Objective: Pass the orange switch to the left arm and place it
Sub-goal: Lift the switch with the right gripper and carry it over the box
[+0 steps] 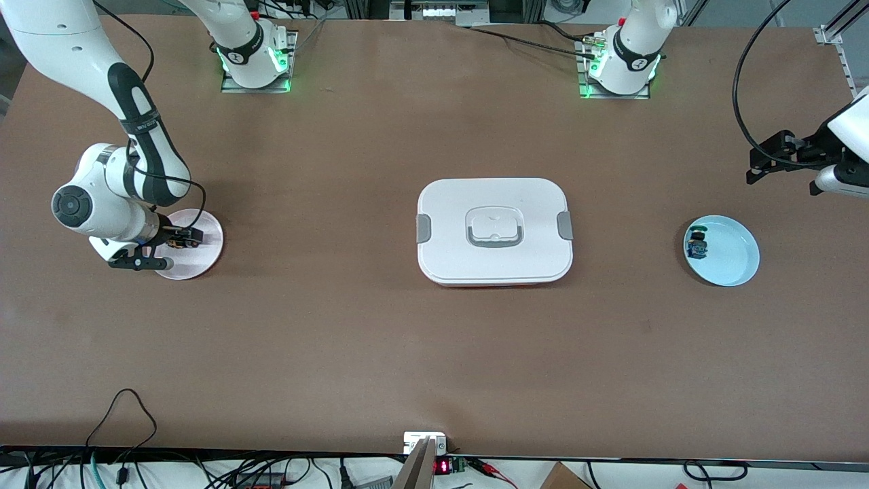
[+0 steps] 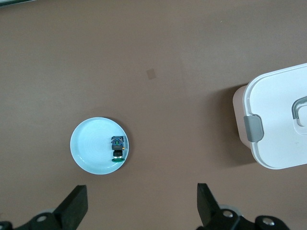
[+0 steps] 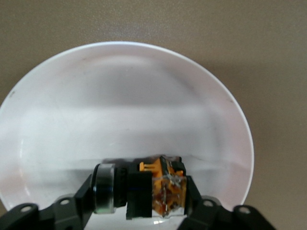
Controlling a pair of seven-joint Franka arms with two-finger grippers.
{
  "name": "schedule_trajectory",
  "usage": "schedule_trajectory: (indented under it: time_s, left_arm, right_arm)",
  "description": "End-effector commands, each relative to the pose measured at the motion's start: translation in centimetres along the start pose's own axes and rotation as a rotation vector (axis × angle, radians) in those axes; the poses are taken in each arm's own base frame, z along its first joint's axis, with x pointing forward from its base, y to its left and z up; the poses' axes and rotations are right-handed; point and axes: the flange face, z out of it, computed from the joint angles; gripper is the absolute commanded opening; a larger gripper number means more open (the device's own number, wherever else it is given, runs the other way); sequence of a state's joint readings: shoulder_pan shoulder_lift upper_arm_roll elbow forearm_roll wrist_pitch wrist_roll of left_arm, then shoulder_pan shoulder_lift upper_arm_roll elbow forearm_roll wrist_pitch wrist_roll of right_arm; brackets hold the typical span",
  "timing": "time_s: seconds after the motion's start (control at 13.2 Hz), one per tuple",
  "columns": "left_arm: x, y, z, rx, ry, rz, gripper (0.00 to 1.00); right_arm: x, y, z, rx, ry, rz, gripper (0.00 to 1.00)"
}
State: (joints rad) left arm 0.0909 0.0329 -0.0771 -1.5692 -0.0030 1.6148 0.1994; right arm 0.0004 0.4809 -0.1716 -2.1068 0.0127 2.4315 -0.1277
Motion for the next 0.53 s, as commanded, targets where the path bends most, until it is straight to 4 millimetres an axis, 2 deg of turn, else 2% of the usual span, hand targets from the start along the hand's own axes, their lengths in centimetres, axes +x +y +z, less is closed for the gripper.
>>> schedule_trajectory:
  time_s: [0.0,0.23,0.38,0.46]
  left_arm:
    - [0.3,-0.2,-0.5,0.001,0.009,0.012,1.0]
    - [0.3,-0.3,-0.5,0.001,0.009,0.011,1.0]
    - [0.3,-0.3,-0.4,0.001,0.007,0.011,1.0]
    - [0.3,-0.4,-0.5,0.001,0.007,0.009,1.0]
  right_arm:
    - [-0.1,0.3,0.5,0.029,0.003,0.041,0.31]
    - [0.1,0.2,-0.4,0.03,0.013,0.028,0.22]
    - [0.8,-0.6,-2.8,0.039,0.034,0.009,0.22]
    - [1.3,-0.9,-4.8,0.044,0.043,-0.003,0.2]
